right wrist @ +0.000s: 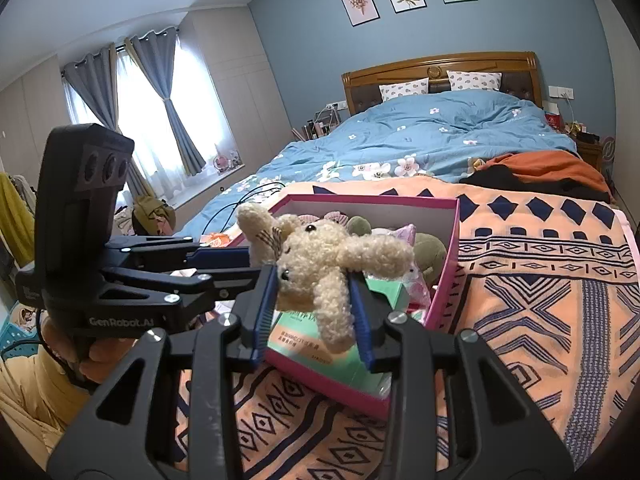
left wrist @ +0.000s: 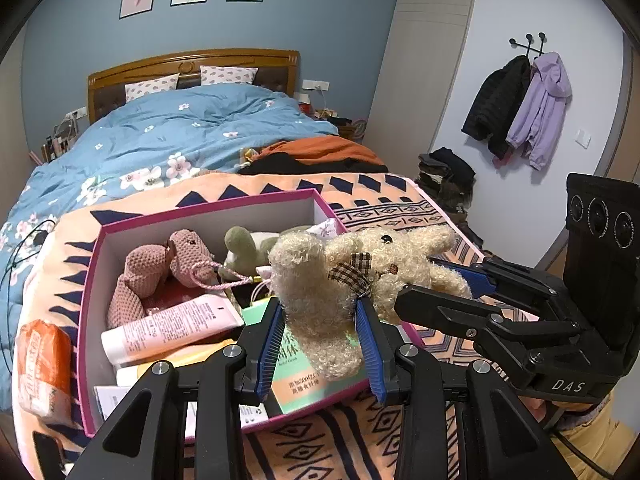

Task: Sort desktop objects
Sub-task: 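Carry the held cream teddy bear over the pink box with both grippers, then lower the teddy bear into the pink box with both grippers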

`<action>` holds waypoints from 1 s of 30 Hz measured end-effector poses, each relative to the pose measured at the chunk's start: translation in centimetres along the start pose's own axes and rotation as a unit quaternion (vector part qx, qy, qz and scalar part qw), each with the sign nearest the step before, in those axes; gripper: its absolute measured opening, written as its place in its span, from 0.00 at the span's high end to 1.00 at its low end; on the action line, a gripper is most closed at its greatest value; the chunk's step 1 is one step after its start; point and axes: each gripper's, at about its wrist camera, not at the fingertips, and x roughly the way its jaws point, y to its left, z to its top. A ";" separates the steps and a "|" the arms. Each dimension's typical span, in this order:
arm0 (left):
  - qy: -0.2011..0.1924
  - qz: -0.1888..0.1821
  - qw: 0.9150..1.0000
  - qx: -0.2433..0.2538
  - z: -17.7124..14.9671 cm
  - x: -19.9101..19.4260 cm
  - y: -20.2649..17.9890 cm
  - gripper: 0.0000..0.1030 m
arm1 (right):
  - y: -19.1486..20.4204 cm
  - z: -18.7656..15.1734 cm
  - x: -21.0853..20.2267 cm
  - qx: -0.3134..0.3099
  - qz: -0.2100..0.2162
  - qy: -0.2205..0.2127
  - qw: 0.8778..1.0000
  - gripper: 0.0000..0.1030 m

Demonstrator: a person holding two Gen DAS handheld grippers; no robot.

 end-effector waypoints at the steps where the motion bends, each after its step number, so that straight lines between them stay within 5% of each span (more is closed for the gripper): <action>1: -0.001 0.000 1.000 0.000 0.2 0.0 0.1 0.65 | -0.1 0.1 0.1 0.000 0.000 0.000 1.000 0.63; 30: -0.009 0.020 1.000 -0.003 3.0 1.9 1.1 0.65 | -1.7 2.8 2.0 -0.003 0.003 0.001 1.000 0.63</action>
